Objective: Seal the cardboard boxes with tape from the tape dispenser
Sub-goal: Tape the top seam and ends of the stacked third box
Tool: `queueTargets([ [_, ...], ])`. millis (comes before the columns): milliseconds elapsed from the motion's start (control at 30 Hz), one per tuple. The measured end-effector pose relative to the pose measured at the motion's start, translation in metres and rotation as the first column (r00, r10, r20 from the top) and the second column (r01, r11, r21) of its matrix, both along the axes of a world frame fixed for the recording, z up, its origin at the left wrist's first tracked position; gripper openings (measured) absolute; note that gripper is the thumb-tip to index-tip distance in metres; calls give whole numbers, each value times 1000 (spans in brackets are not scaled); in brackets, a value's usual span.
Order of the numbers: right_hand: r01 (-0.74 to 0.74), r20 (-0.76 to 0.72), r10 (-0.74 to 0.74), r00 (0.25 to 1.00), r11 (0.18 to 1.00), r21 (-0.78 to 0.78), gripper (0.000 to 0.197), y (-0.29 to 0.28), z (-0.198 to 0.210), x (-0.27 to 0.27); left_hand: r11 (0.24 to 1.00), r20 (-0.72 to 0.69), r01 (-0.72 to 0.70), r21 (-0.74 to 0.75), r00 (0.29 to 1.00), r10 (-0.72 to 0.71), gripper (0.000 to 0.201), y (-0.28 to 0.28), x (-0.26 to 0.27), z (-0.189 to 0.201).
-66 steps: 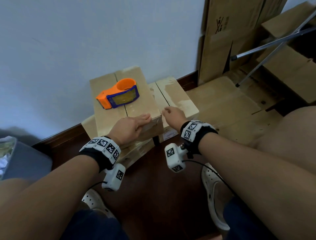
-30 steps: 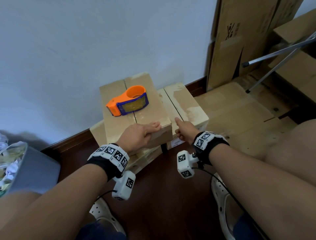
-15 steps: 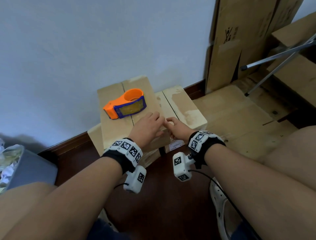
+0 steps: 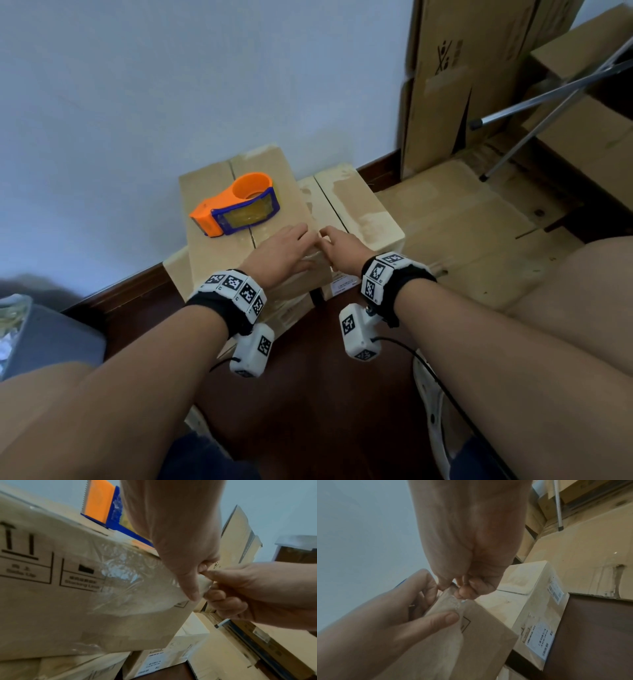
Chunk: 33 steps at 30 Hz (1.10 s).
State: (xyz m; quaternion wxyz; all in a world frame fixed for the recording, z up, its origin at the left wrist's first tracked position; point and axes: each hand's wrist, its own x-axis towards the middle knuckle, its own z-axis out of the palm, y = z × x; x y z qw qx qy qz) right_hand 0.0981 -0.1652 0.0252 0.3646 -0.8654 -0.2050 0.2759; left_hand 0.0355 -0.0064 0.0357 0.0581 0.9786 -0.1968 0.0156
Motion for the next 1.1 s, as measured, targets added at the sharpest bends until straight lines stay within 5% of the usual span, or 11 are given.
queueTargets([
  [233, -15, 54, 15, 998, 1000, -12, 30, 3, 5, -8, 955, -68, -75, -286, 996, 57, 34, 19, -8, 3],
  [667, 54, 85, -56, 995, 998, 19, 36, 4, 5, -15, 808, -343, -333, -486, 923, 174, 20, 39, -26, 8],
  [867, 98, 90, -103, 991, 994, 51, 33, 5, 3, -17, 784, -293, -329, -527, 936, 195, 19, 51, -49, 9],
  [1100, 140, 134, -148, 980, 988, 68, 30, 7, -1, -21, 772, -219, -437, -462, 899, 378, 22, 83, -82, 6],
])
